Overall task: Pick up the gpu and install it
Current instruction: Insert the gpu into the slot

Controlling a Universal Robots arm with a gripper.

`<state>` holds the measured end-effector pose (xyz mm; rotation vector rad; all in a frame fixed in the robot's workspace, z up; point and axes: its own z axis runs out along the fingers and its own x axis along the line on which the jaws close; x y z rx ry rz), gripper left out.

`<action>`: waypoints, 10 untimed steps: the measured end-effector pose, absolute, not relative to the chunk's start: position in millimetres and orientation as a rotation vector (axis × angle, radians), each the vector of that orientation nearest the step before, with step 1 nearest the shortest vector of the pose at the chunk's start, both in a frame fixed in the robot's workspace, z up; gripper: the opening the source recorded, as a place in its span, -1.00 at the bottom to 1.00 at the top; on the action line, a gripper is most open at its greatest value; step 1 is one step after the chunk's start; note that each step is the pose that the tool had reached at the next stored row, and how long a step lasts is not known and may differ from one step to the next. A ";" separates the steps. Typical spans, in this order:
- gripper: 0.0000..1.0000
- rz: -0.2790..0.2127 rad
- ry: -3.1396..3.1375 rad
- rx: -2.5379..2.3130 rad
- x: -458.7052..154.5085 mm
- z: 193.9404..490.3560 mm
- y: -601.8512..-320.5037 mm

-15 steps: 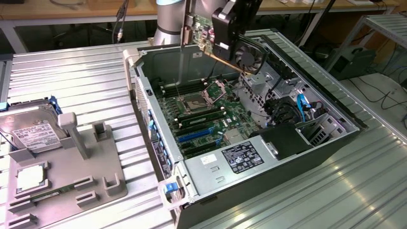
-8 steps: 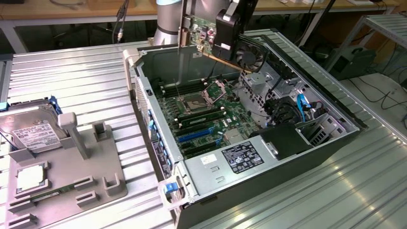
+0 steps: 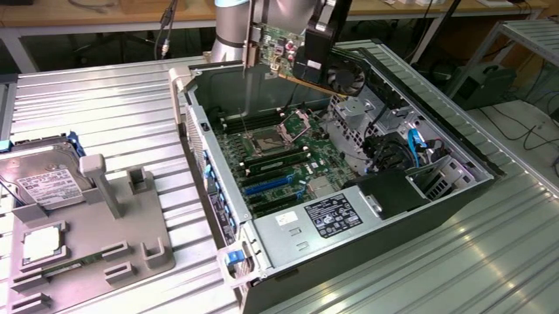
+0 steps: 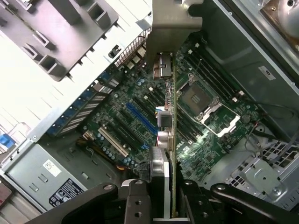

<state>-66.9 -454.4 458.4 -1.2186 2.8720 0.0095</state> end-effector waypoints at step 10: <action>-0.44 0.011 2.799 -1.379 -59.0 457.9 -454.4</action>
